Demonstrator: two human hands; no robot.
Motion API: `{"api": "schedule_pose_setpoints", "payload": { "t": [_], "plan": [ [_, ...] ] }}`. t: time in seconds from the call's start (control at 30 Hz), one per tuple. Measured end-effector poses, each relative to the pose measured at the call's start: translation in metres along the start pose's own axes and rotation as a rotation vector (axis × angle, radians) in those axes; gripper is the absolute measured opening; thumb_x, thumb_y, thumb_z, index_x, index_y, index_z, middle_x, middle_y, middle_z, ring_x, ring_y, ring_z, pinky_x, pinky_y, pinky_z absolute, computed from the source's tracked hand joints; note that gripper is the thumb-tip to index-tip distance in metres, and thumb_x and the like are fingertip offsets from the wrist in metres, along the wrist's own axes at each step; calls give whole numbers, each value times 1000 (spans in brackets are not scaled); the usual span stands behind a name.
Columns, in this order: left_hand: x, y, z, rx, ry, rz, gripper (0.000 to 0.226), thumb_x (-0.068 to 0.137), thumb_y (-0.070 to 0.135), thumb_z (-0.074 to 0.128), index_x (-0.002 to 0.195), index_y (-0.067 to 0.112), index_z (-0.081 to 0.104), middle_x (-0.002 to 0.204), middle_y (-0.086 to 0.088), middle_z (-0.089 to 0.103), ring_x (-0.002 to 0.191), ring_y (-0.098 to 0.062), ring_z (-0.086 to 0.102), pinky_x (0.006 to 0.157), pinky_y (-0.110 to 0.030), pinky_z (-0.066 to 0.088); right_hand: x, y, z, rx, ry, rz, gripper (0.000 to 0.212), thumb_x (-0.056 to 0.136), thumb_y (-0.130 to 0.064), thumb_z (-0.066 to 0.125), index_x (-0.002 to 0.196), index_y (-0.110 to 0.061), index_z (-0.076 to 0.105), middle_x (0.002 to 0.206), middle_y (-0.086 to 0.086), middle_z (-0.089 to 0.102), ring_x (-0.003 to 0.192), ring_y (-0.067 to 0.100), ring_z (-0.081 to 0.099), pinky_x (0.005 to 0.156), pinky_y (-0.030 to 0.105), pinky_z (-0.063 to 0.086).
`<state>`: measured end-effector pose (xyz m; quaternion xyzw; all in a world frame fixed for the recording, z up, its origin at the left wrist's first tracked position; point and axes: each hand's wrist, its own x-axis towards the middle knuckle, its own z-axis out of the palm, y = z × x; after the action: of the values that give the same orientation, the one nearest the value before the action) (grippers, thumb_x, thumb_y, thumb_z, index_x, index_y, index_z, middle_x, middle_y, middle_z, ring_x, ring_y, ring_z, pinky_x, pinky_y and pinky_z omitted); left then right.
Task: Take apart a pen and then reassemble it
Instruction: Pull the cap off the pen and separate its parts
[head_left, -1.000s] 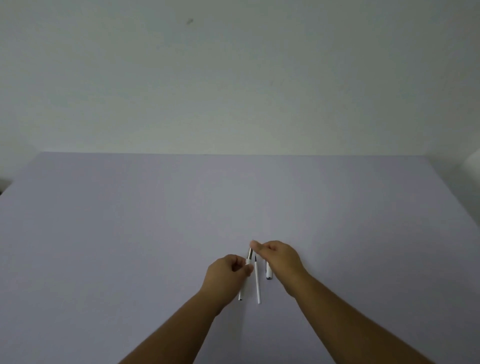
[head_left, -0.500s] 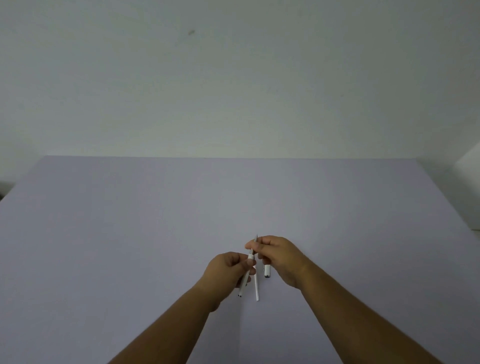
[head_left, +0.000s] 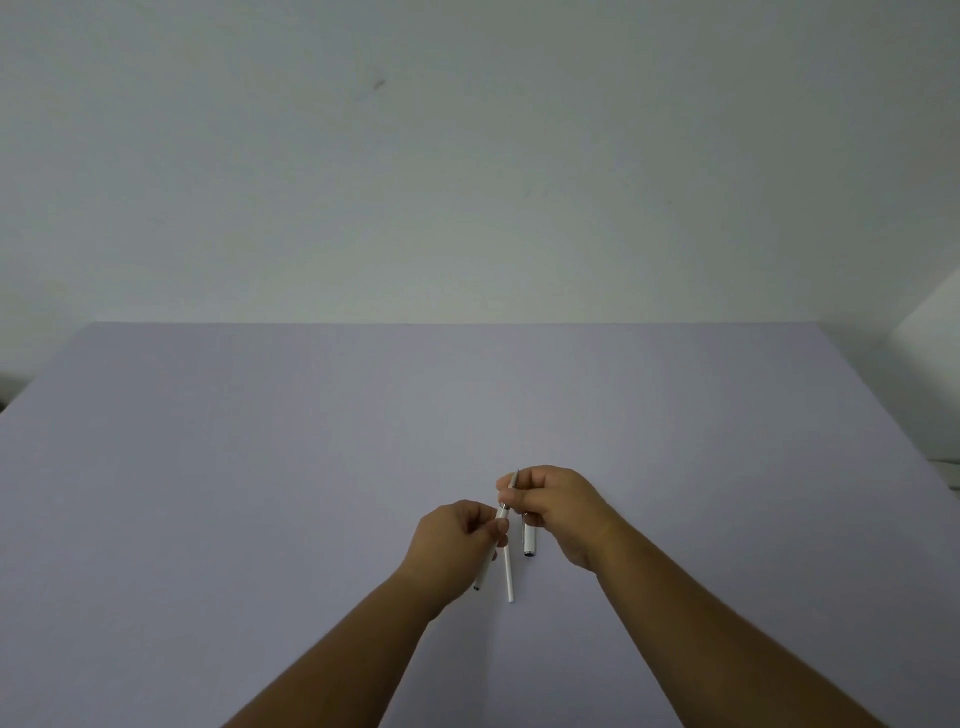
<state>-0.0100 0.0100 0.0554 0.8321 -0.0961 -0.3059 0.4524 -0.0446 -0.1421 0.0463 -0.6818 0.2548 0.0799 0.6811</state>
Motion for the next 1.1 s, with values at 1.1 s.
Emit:
{"api": "schedule_pose_setpoints", "payload": {
  "t": [1.1],
  "plan": [
    [-7,6,0,87,22,40,19,90,32,58,73,27,66,77,6,73,66,-5,65,52,-14,46,-9,-5,0,-32,71,-1,10,79,-27,73,78,-19,67,78,-4,66,76,14,59,69,25,48]
  ]
}}
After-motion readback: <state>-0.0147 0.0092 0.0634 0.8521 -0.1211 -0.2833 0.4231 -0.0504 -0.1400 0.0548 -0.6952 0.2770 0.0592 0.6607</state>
